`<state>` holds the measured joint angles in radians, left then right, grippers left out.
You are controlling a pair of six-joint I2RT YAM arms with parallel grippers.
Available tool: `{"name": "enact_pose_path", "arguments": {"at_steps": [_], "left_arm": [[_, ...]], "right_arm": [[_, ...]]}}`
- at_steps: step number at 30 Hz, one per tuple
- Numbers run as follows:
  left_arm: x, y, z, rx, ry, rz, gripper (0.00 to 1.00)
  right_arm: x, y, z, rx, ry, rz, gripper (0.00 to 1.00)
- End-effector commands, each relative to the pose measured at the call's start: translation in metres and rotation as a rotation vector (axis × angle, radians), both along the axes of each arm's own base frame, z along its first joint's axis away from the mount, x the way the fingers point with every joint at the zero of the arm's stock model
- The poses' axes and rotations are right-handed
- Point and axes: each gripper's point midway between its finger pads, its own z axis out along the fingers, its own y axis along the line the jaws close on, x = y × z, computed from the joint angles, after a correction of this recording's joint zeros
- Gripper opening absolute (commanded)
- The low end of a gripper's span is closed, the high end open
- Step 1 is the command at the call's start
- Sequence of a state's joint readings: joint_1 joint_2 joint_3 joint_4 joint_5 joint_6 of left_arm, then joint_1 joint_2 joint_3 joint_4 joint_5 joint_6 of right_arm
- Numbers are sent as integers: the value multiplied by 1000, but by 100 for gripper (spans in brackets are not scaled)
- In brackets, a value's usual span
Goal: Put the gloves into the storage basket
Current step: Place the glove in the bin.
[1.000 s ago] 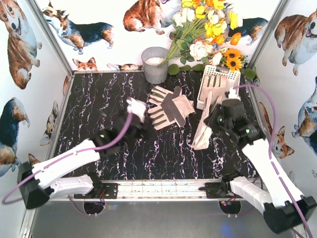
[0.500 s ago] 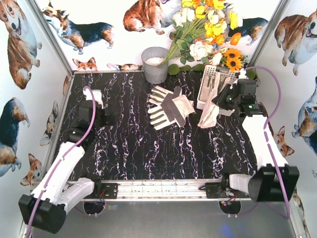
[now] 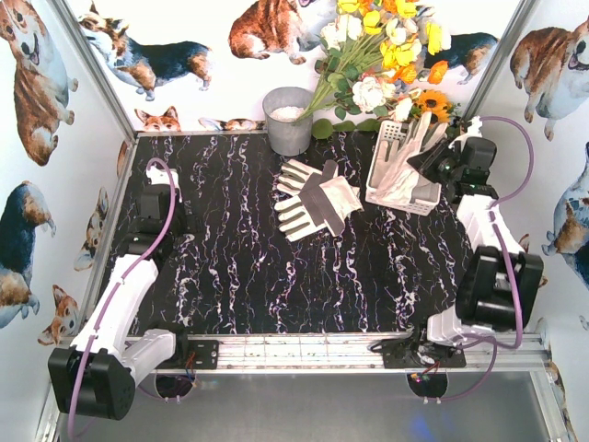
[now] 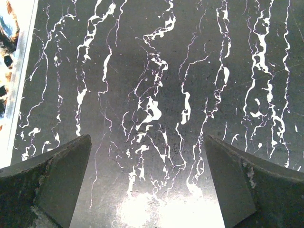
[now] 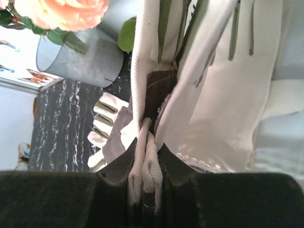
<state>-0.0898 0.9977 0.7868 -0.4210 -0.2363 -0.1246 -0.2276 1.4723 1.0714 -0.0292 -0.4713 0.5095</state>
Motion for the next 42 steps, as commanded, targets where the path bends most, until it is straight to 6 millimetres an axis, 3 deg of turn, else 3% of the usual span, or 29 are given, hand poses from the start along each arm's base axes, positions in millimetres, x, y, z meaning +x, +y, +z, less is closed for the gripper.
{"name": "enact_pose_path", "arguments": {"at_steps": [1, 10, 14, 22, 30, 42], "left_arm": [[1, 10, 9, 26, -44, 27, 100], [-1, 15, 12, 46, -60, 47, 100], [0, 16, 9, 49, -52, 45, 100], [0, 15, 4, 49, -34, 40, 100], [2, 10, -3, 39, -10, 12, 100], [4, 7, -6, 29, 1, 1, 100]], "right_arm": [[29, 0, 49, 75, -224, 81, 0], [62, -15, 45, 143, -259, 165, 0], [77, -24, 29, 157, -211, 179, 0], [100, -33, -22, 181, -65, 197, 0], [110, -30, -50, 205, 7, 251, 0], [109, -4, -53, 269, 20, 421, 0]]}}
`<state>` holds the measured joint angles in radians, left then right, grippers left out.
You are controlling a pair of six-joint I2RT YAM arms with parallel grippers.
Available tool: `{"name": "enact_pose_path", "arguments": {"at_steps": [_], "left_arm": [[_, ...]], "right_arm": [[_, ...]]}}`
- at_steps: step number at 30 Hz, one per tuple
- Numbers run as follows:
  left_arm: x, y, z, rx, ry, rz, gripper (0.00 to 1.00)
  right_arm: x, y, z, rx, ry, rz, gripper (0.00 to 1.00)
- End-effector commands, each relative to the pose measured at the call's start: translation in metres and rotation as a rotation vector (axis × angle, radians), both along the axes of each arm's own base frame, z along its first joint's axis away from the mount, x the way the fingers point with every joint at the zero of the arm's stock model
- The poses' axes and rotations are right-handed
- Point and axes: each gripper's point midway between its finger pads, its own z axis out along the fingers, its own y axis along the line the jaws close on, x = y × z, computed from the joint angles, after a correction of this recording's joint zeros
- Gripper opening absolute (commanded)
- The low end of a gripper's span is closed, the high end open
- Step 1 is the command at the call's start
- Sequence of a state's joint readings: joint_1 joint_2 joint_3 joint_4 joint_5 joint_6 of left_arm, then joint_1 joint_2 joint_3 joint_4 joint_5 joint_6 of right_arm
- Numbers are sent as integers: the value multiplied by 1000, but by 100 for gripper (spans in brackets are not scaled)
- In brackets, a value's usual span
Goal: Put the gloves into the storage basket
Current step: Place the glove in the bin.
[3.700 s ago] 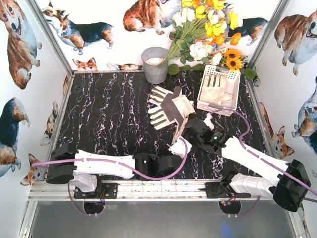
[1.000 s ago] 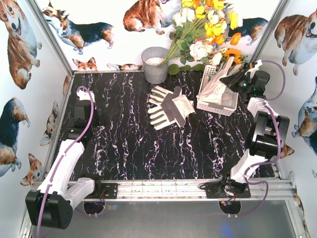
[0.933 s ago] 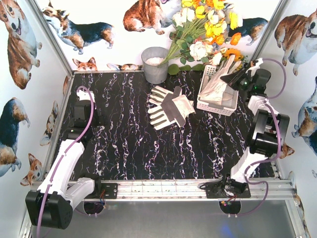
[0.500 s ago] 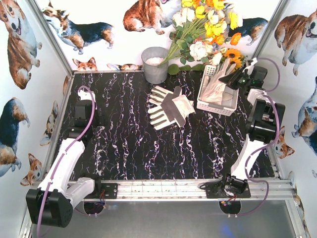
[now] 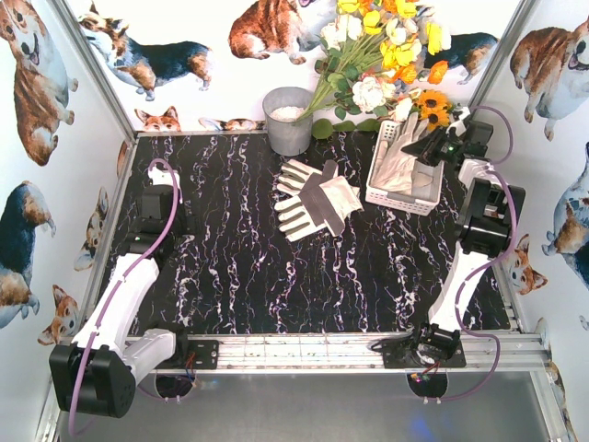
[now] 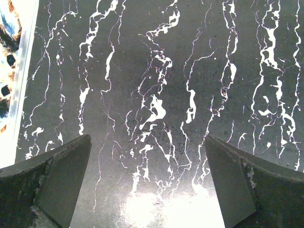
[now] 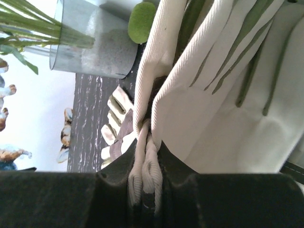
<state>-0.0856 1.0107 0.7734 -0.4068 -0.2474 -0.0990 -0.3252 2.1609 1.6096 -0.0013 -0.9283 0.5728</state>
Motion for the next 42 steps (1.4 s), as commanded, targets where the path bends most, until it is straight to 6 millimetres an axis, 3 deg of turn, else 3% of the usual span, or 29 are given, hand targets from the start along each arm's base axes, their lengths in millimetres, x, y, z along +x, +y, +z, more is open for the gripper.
{"name": "enact_pose_path", "arguments": {"at_steps": [1, 7, 16, 21, 35, 39, 42], "left_arm": [[3, 3, 0, 3, -13, 2, 100], [3, 4, -1, 8, -9, 1, 100], [2, 3, 2, 9, -16, -5, 100], [3, 3, 1, 6, -15, -7, 100], [4, -2, 4, -15, -30, -24, 100], [3, -3, 9, -20, -49, -31, 100], [4, -5, 12, -24, -60, -36, 100]], "right_arm": [[1, 21, 22, 11, -96, 128, 0], [1, 29, 31, 35, -134, 165, 0], [11, 8, -26, -48, 47, 21, 0], [9, -2, -48, -120, 129, -25, 0], [-4, -18, -74, -457, 312, -104, 1], [-8, -26, -68, -572, 344, -154, 10], [-15, -26, -55, -613, 356, -155, 31]]}}
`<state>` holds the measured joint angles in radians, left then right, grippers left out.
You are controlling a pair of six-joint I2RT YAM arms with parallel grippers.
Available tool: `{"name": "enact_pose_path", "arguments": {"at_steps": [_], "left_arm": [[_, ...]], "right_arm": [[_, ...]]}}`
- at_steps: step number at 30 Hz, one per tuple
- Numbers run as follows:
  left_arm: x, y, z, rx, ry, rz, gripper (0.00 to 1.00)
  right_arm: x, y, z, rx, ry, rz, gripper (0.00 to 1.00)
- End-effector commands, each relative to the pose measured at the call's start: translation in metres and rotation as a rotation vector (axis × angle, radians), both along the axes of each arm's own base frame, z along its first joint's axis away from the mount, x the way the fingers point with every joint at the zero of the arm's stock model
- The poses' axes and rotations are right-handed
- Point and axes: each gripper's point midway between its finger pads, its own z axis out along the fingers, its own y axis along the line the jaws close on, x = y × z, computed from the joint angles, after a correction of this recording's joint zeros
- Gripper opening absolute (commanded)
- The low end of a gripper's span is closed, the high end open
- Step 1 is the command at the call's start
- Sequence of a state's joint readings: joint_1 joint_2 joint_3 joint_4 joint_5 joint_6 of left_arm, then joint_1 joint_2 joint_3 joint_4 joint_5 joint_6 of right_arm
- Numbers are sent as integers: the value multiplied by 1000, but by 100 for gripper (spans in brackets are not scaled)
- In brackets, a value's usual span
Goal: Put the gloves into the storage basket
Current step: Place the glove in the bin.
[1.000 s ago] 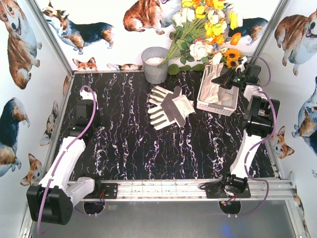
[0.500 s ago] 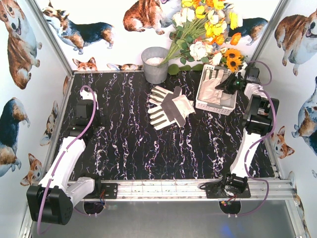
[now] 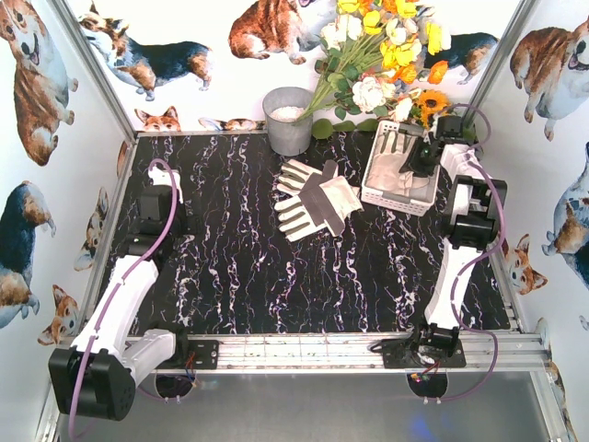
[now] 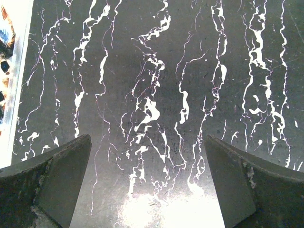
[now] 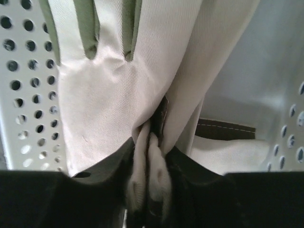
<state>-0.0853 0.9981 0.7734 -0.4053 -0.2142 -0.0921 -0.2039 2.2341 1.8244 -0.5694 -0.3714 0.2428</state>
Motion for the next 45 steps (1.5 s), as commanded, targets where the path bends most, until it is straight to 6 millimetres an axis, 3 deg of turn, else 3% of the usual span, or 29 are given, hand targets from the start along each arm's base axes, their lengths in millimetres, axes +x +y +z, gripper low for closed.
{"name": "enact_pose_path", "arguments": {"at_steps": [1, 4, 7, 10, 19, 21, 29, 33, 36, 40, 45], "left_arm": [[3, 0, 9, -13, -50, -8, 100], [3, -2, 12, -23, -62, -16, 100], [3, -3, 18, -27, -85, -19, 100], [3, -5, 20, -36, -92, -29, 100], [3, -10, 25, -59, -110, -49, 100], [4, -12, 25, -65, -110, -58, 100], [10, -42, 13, -177, -63, -161, 100], [12, -69, 9, -286, -42, -186, 100], [15, -101, 10, -309, -44, -208, 100], [16, -159, 14, -343, -43, -235, 100], [21, -246, 10, -443, -43, -278, 100]], "right_arm": [[-6, -12, 31, -131, 9, -9, 37], [-13, -13, 49, -150, -2, -10, 53], [-19, -12, 66, -154, -32, -16, 63], [-26, -9, 77, -143, -43, -21, 63], [-49, -11, 80, -154, -22, -72, 63], [-53, -9, 82, -147, -32, -83, 67], [-87, -3, 106, -149, -164, -136, 71], [-110, 4, 122, -144, -228, -133, 71], [-129, 11, 135, -136, -257, -120, 71], [-156, 26, 146, -105, -279, -101, 71], [-191, 50, 156, -23, -285, -61, 67]]}}
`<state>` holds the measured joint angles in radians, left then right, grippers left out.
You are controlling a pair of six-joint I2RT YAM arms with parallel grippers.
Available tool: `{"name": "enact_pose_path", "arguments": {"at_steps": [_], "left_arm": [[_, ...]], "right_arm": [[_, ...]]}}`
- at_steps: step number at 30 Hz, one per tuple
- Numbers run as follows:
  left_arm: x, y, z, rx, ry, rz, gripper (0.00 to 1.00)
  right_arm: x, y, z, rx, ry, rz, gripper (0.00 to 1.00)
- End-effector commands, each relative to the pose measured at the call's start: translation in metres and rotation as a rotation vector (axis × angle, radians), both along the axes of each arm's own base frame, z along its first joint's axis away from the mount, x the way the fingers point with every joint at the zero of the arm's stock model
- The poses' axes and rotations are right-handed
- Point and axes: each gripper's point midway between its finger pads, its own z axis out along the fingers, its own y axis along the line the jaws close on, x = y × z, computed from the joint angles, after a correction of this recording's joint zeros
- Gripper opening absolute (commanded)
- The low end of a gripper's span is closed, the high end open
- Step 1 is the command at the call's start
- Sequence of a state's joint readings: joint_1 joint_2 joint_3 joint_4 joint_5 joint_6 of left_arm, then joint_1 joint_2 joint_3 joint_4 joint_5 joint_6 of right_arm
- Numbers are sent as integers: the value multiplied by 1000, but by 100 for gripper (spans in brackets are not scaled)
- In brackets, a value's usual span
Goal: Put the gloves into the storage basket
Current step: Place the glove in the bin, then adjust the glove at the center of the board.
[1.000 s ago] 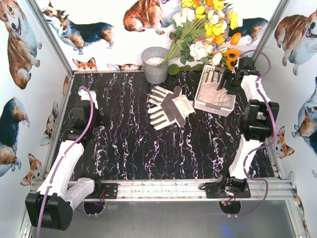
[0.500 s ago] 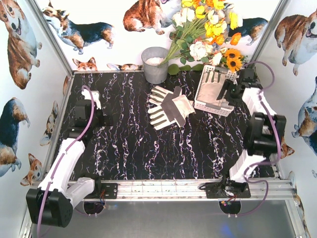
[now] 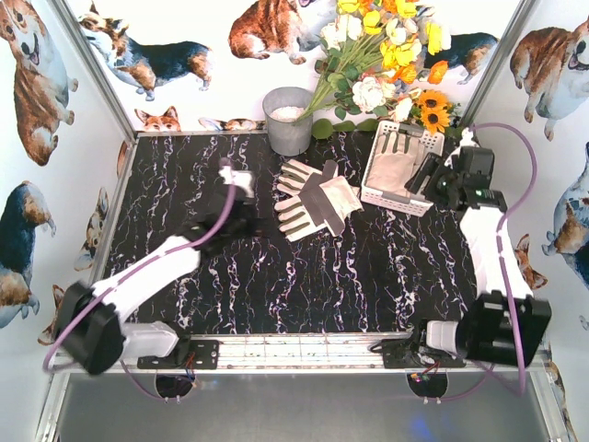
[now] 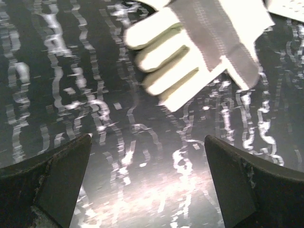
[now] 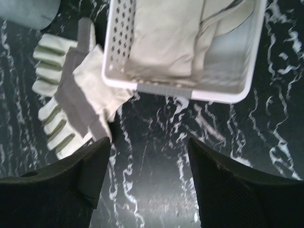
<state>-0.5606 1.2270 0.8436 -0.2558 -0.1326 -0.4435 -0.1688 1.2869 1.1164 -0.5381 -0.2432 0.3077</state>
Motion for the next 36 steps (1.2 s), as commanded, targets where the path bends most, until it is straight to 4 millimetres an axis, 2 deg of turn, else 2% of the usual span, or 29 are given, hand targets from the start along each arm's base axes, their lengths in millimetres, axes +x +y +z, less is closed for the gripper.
{"name": "enact_pose_path", "arguments": {"at_steps": [1, 4, 5, 9, 14, 17, 25, 33, 36], "left_arm": [[21, -65, 20, -114, -55, 69, 100], [26, -102, 14, -60, -29, 62, 99], [27, -114, 14, -41, -31, 54, 99], [31, -153, 5, 3, -15, 31, 93], [33, -186, -20, 18, 29, 32, 81], [36, -204, -35, 35, 43, 31, 77], [48, -227, -74, 90, 86, 57, 70], [64, -235, -95, 182, 75, 66, 67], [65, -234, -104, 205, 77, 66, 62]], "right_arm": [[-24, 25, 20, 78, -44, 68, 66], [-44, 35, 22, 102, -22, 106, 65], [-52, 37, 28, 98, -40, 115, 65], [-77, 45, 35, 112, -61, 132, 65], [-99, 64, 37, 196, -89, 172, 65], [-108, 69, 28, 196, -57, 183, 65], [-121, 78, 15, 204, -24, 203, 65], [-122, 83, 5, 192, -16, 220, 66], [-123, 84, 1, 190, -8, 223, 66]]}}
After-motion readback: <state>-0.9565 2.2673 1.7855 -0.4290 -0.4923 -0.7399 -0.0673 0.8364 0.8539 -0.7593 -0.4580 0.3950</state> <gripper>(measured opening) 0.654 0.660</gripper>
